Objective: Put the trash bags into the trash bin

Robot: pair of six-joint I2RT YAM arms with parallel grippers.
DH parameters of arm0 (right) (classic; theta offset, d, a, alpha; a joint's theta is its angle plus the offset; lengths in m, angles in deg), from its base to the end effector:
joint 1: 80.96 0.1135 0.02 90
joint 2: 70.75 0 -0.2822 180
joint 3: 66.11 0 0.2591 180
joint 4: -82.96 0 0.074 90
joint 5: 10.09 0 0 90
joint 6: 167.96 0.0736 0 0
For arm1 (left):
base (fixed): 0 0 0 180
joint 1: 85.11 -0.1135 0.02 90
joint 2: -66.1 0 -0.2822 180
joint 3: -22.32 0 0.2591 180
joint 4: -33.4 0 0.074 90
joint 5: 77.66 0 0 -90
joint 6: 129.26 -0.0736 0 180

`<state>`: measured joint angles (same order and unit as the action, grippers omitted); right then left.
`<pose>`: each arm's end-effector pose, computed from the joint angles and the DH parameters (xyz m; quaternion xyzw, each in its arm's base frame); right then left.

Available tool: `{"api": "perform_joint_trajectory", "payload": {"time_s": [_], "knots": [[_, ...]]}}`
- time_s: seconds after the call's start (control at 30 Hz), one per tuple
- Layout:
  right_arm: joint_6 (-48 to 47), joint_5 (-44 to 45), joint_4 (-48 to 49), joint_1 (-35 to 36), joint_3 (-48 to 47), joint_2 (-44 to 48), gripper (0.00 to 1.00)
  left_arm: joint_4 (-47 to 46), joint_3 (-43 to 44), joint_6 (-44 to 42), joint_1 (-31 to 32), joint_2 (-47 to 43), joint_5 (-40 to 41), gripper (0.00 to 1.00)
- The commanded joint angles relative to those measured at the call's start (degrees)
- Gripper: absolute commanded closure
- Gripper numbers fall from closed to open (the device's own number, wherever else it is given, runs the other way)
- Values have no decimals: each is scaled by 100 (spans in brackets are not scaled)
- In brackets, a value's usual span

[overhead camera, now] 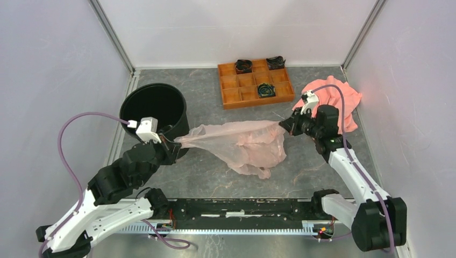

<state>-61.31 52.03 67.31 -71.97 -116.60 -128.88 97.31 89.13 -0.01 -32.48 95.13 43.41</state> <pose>0.2470 0.0739 0.2637 -0.0780 0.8177 0.3146 0.4757 0.0915 -0.0573 0.3488 -0.0455 0.8286 -0.2082 0.5177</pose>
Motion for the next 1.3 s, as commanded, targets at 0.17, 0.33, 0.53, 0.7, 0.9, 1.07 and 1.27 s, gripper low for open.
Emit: {"api": "perform_joint_trajectory", "payload": {"time_s": [0.17, 0.33, 0.53, 0.7, 0.9, 1.07, 1.27], "knots": [[-552, 512, -698, 220, -686, -387, 100, -266, -306, -225, 2, 252, -1248, 98], [-1212, 1398, -1558, 550, -1784, -1354, 100, -658, -483, -12, 3, 490, -1721, 98], [-1617, 1959, -2194, 1346, -3786, -3196, 100, -1741, -1131, 801, 3, 824, -2092, 98], [-1816, 2570, -2388, 1784, -4108, -3246, 47, -1616, -1240, 1007, 3, 1013, -1855, 98], [-1673, 2393, -1855, 1849, -3032, -1982, 3, -1563, -1440, 1321, 3, 622, -1648, 97], [-1428, 1877, -1495, 1860, -2065, -1199, 2, -1548, -1446, 1344, 3, 475, -1622, 78], [-1047, 1320, -1319, 1857, -1523, -614, 2, -1137, -979, 1200, 3, 395, -1698, 18]]}}
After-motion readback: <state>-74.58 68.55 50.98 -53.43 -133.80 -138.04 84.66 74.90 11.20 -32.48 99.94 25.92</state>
